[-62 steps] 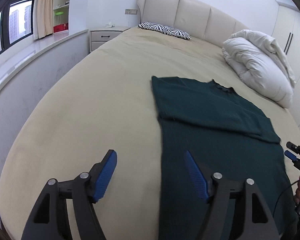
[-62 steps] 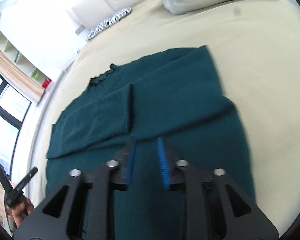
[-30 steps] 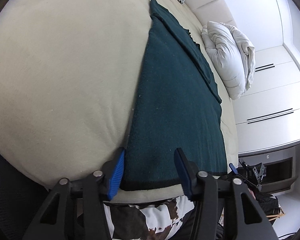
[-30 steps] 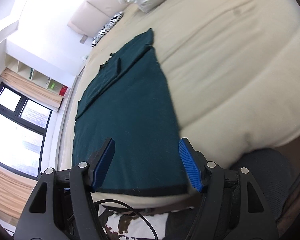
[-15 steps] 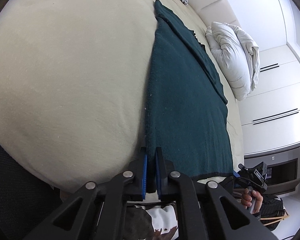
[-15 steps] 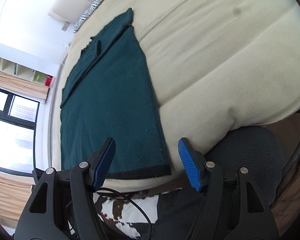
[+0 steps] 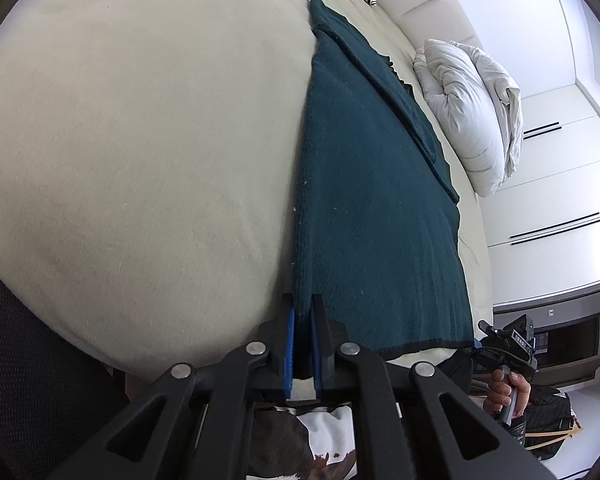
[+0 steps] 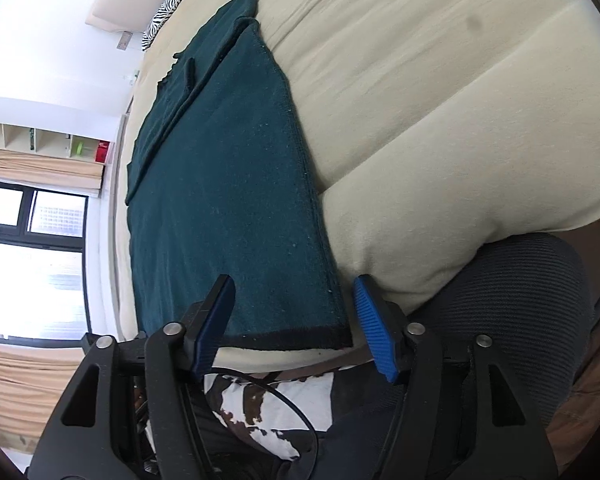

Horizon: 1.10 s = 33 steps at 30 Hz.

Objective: Fold small clothes
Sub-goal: 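Grasp the sweater hem with both grippers and lift it toward the collar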

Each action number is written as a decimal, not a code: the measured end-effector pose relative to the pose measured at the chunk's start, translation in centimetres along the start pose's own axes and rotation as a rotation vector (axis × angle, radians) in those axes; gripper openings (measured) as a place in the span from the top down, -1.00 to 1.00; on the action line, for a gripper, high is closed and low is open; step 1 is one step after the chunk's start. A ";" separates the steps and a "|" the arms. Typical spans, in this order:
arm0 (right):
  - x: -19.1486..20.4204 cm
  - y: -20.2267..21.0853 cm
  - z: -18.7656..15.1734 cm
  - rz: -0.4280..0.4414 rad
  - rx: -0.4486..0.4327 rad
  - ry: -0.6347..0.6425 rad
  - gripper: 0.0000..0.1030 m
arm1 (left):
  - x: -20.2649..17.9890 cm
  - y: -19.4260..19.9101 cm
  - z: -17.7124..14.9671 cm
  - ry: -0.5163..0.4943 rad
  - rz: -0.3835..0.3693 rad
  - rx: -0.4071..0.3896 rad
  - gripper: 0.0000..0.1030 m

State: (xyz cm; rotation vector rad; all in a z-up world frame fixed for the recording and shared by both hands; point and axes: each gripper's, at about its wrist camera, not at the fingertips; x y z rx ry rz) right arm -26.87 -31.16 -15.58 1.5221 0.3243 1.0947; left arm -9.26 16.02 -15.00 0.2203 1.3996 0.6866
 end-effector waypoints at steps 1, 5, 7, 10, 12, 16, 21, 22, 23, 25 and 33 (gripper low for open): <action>0.0 -0.1 0.0 0.014 0.009 -0.001 0.02 | 0.1 0.1 -0.1 0.002 -0.001 0.000 0.85; 0.0 -1.0 0.1 0.025 0.031 0.000 0.18 | 0.4 0.1 -0.2 0.021 -0.012 -0.004 0.85; -0.2 -1.3 0.1 0.030 0.037 -0.014 0.33 | 0.3 0.1 -0.2 0.018 -0.011 -0.004 0.85; -0.4 -1.4 0.1 0.036 0.039 -0.016 0.45 | 0.1 0.1 -0.3 0.006 -0.004 -0.005 0.85; -0.5 -1.5 -0.1 0.039 0.039 -0.018 0.49 | -0.2 0.1 -0.3 0.000 0.000 -0.010 0.86; -0.6 -1.6 -0.3 0.049 0.035 -0.014 0.66 | -0.3 0.4 -0.4 -0.007 0.005 -0.025 0.87; -0.9 -1.4 -0.2 0.055 0.023 0.005 0.85 | -0.7 0.5 -0.4 -0.022 0.011 -0.036 0.88; -0.9 -1.2 -0.2 0.057 0.015 0.006 0.86 | -0.7 0.5 -0.5 -0.027 0.017 -0.037 0.88; -0.9 -1.0 -0.2 0.061 0.005 0.009 0.87 | -0.8 0.4 -0.5 -0.029 0.020 -0.037 0.88; -0.8 -0.7 -0.2 0.067 -0.013 0.013 0.88 | -0.8 0.3 -0.5 -0.033 0.025 -0.038 0.88; -0.9 -0.2 -0.2 0.063 -0.054 0.018 0.90 | -0.7 0.5 -0.6 -0.035 0.019 -0.043 0.88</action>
Point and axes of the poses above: each gripper's, at about its wrist camera, not at the fingertips, and y roughly against the way its jaws point, x to its left, z to its top, and after that the axes turned 15 degrees about -z, right-handed
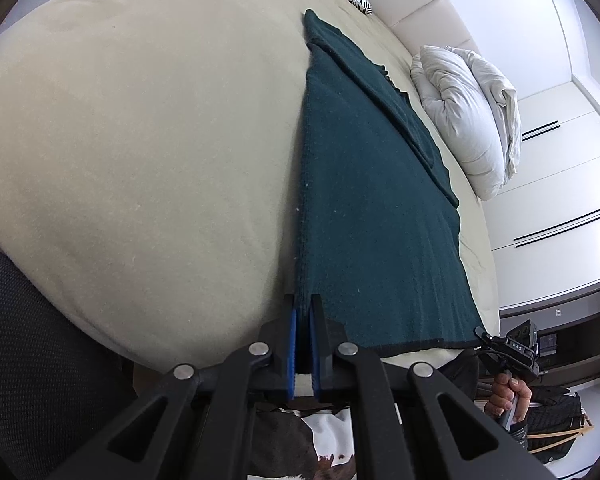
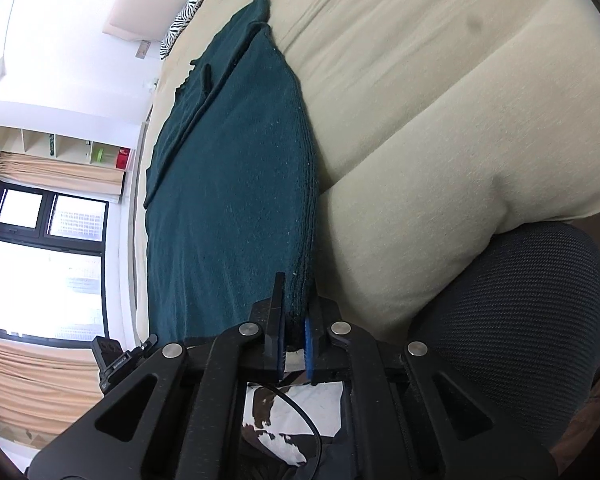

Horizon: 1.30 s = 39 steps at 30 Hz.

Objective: Fold small clothes
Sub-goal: 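Grasp the sweater hem with both grippers and lift it toward the collar, then carry the hem over onto the collar with both grippers and open them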

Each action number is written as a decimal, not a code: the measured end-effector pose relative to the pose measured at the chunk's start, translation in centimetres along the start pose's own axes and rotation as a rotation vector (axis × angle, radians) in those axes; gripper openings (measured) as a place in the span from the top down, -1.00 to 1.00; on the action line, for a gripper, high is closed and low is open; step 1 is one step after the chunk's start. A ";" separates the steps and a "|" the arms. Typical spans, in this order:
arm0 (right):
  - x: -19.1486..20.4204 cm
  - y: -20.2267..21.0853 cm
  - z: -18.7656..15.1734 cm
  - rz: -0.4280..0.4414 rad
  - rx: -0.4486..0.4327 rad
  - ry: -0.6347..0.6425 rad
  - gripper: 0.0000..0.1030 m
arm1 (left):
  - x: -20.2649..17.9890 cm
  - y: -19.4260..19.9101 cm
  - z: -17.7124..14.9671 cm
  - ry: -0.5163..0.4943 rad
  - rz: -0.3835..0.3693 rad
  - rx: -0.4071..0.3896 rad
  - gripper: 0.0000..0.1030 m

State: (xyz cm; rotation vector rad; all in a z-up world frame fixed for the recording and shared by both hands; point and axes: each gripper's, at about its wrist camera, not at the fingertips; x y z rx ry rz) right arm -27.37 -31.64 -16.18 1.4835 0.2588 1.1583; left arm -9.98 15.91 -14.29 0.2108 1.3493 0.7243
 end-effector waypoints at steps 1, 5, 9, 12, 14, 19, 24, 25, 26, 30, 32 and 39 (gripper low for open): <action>0.0 0.1 0.0 -0.001 -0.005 0.004 0.91 | 0.0 0.0 0.0 0.001 -0.004 -0.002 0.88; 0.2 0.8 0.0 -0.001 -0.033 0.014 0.91 | -0.2 0.5 0.2 0.002 -0.022 -0.011 0.89; 1.1 1.7 0.2 0.023 -0.061 0.023 0.91 | -0.5 1.2 0.7 0.014 -0.064 -0.035 0.89; 2.0 2.6 0.4 0.045 -0.078 0.034 0.91 | -1.0 2.0 1.5 0.032 -0.124 -0.070 0.89; 2.8 3.2 0.7 0.078 -0.092 0.034 0.91 | -1.8 2.4 2.5 0.024 -0.156 -0.097 0.89; 5.5 4.9 2.3 0.153 -0.148 0.043 0.91 | -3.9 3.1 5.5 -0.005 -0.224 -0.148 0.89; 8.0 5.7 5.5 0.188 -0.190 0.040 0.91 | -5.8 3.1 9.9 -0.015 -0.276 -0.201 0.89; 8.6 5.7 6.6 0.201 -0.200 0.035 0.91 | -6.2 2.9 10.7 -0.019 -0.282 -0.208 0.89; 9.1 5.8 7.4 0.207 -0.209 0.031 0.91 | -6.7 2.6 11.8 -0.028 -0.282 -0.215 0.89; 11.7 5.3 11.8 0.211 -0.243 0.031 0.91 | -7.9 0.8 15.8 -0.049 -0.268 -0.230 0.89; 13.0 4.5 14.4 0.209 -0.256 0.030 0.91 | -8.1 -0.2 17.8 -0.051 -0.261 -0.237 0.89; 16.0 0.7 22.8 0.178 -0.267 0.008 0.91 | -7.5 -5.2 25.8 -0.043 -0.217 -0.258 0.89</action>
Point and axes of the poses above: each gripper's, at about its wrist camera, not at the fingertips, and y roughly against the way its jaws point, x to its left, z to its top, and after that the axes turned 15 degrees about -z, right-handed
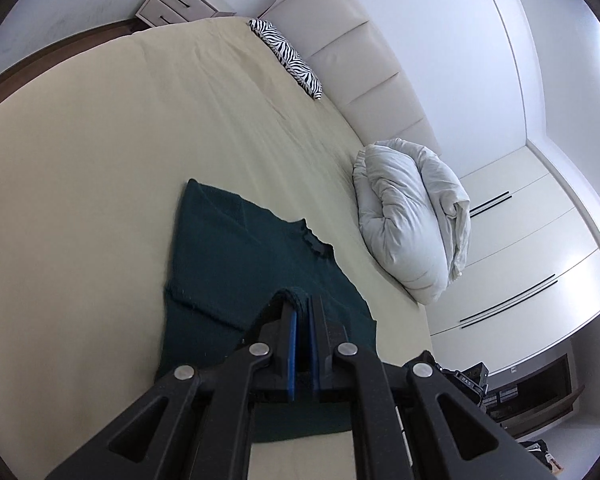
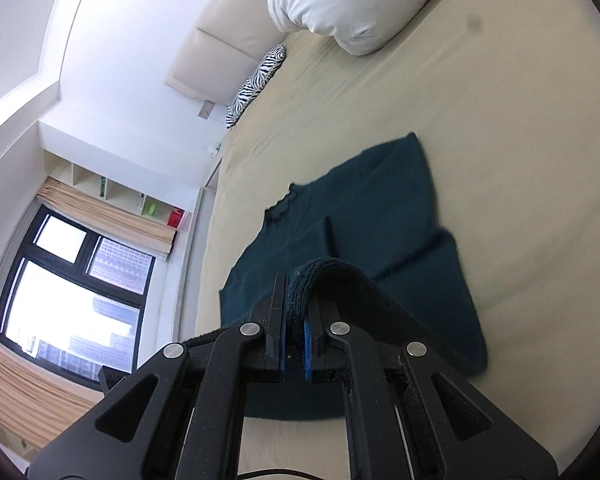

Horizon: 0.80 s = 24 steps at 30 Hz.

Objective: Fold small clothes
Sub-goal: 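Carry the hem over onto the collar with both grippers and open them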

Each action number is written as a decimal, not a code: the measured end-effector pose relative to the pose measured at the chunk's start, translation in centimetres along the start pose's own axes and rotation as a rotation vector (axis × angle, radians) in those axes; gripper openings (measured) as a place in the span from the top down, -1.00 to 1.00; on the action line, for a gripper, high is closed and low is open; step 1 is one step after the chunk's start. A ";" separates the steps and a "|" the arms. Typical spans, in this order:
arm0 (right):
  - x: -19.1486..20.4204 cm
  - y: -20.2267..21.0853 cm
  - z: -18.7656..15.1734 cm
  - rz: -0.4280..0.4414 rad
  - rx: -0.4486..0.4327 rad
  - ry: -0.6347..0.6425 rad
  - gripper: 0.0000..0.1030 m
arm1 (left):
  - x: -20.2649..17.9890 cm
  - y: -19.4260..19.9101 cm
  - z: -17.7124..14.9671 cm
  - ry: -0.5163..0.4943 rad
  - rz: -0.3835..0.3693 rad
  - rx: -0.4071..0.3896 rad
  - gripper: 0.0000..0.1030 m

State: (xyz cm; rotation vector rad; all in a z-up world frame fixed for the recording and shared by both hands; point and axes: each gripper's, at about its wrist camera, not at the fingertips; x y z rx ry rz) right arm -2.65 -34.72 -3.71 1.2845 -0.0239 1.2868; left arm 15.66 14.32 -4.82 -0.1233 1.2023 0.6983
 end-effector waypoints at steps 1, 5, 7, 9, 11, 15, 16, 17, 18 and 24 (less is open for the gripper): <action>0.1 -1.0 1.0 -0.005 -0.002 -0.010 0.91 | 0.4 -0.6 0.7 0.004 0.003 -0.003 0.89; 0.6 -5.4 4.5 -0.039 -0.015 -0.029 0.91 | 2.5 -4.2 4.0 0.034 0.034 -0.012 0.89; 0.7 -7.4 5.8 -0.059 -0.016 -0.035 0.91 | 3.4 -5.4 5.1 0.036 0.054 -0.014 0.89; 0.9 -9.4 7.0 -0.087 -0.019 -0.031 0.91 | 4.5 -6.7 6.5 0.050 0.065 -0.020 0.89; 0.9 -11.4 8.3 -0.104 -0.022 -0.041 0.91 | 5.5 -7.9 7.6 0.066 0.079 -0.022 0.89; 0.6 -14.9 10.4 -0.144 -0.037 -0.060 0.91 | 7.2 -10.4 9.5 0.072 0.118 -0.024 0.89; 0.4 -15.6 10.9 -0.150 -0.044 -0.065 0.91 | 7.6 -11.0 9.8 0.073 0.130 -0.023 0.89; 0.3 -16.5 11.4 -0.157 -0.048 -0.072 0.91 | 8.1 -11.7 10.0 0.076 0.143 -0.020 0.88; 0.0 -17.2 11.8 -0.166 -0.048 -0.079 0.91 | 8.7 -12.4 10.1 0.081 0.155 -0.017 0.88; -1.3 -21.1 12.9 -0.238 -0.017 -0.105 0.67 | 9.2 -13.5 9.2 0.028 0.184 0.026 0.63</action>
Point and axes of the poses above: each gripper's, at about its wrist camera, not at the fingertips, and y roughly against the way its jaws point, x to its left, z to its top, and after that the axes turned 15 degrees about -z, right-handed
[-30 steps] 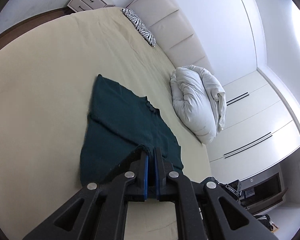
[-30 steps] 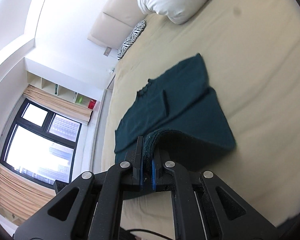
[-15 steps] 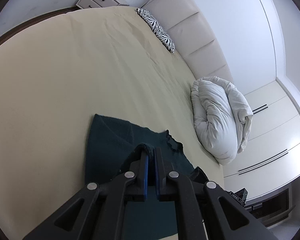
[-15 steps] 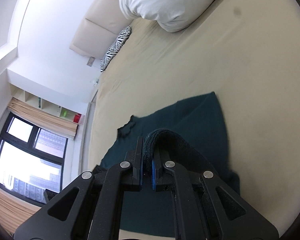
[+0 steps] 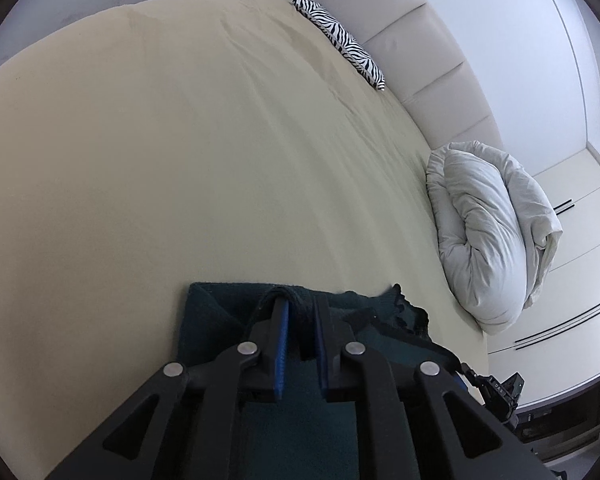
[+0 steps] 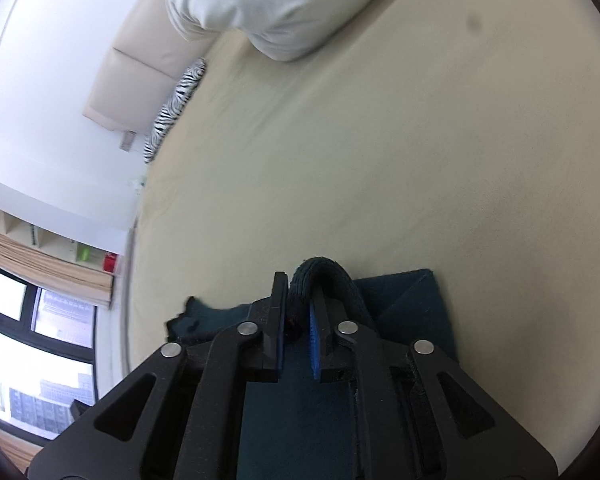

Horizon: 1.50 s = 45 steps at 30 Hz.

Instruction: Fold small clothes

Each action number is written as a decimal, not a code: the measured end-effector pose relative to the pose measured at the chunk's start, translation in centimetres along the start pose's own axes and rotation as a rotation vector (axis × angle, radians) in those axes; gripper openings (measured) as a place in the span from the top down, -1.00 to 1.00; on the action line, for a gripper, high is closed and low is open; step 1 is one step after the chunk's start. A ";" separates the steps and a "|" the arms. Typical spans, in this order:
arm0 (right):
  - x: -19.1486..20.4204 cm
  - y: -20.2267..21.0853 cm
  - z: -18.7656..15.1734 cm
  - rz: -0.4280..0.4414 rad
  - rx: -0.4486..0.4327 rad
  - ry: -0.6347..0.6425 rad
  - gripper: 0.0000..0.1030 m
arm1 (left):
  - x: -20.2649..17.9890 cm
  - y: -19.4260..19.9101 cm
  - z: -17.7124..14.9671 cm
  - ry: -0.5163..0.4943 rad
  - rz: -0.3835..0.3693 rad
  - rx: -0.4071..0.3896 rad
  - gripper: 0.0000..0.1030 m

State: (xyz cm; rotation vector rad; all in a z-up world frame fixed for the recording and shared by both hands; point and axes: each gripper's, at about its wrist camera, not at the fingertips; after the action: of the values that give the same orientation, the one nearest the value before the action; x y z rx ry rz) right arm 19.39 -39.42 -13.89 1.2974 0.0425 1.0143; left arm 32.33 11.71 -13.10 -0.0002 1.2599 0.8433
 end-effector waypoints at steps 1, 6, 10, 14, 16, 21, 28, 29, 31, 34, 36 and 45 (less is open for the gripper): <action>0.1 0.1 0.0 0.004 -0.017 0.009 0.44 | 0.0 0.5 -0.2 0.003 -0.007 -0.012 0.56; -0.1 2.5 -0.1 0.007 -0.109 0.038 -0.10 | -0.8 4.1 -1.4 -0.021 0.002 -0.061 0.36; 0.3 5.2 -2.5 -0.007 -0.133 0.155 -0.10 | -1.3 5.6 -4.0 -0.074 0.045 -0.037 0.36; 0.8 6.9 -6.2 -0.060 -0.146 0.304 -0.10 | -1.3 7.1 -7.7 -0.111 0.072 -0.013 0.36; 0.6 7.4 -7.6 -0.075 -0.150 0.343 -0.09 | -1.3 8.0 -9.4 -0.137 0.088 -0.008 0.36; -0.7 8.3 -9.8 -0.106 -0.154 0.363 -0.08 | -1.8 8.9 -12.7 -0.249 0.179 0.019 0.36; -2.6 8.4 -11.9 -0.183 -0.153 0.398 -0.08 | -0.8 8.3 -13.7 -0.289 0.243 0.032 0.44; -3.2 8.7 -12.2 -0.186 -0.153 0.406 -0.08 | -0.9 8.3 -13.8 -0.298 0.246 0.030 0.52; -3.6 9.2 -12.7 -0.199 -0.156 0.422 -0.08 | -1.4 8.2 -14.1 -0.331 0.269 0.033 0.57; -4.5 9.9 -13.3 -0.221 -0.185 0.423 -0.08 | -2.3 8.2 -14.7 -0.384 0.300 0.031 0.57; -5.2 10.3 -13.3 -0.218 -0.202 0.391 -0.08 | -2.5 8.1 -14.9 -0.396 0.305 0.031 0.57; -4.9 9.6 -14.1 -0.224 -0.159 0.457 -0.04 | -2.7 7.7 -15.3 -0.432 0.326 0.049 0.85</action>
State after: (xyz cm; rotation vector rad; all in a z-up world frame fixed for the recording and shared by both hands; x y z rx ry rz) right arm 3.10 -32.43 -13.23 0.8750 0.4382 1.0776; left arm 15.26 8.93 -12.80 0.4157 0.8811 1.0271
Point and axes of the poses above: each gripper's, at about its wrist camera, not at the fingertips, and y roughly against the way its jaws point, x to its left, z to its top, and after that the axes turned 15 degrees about -z, right-handed
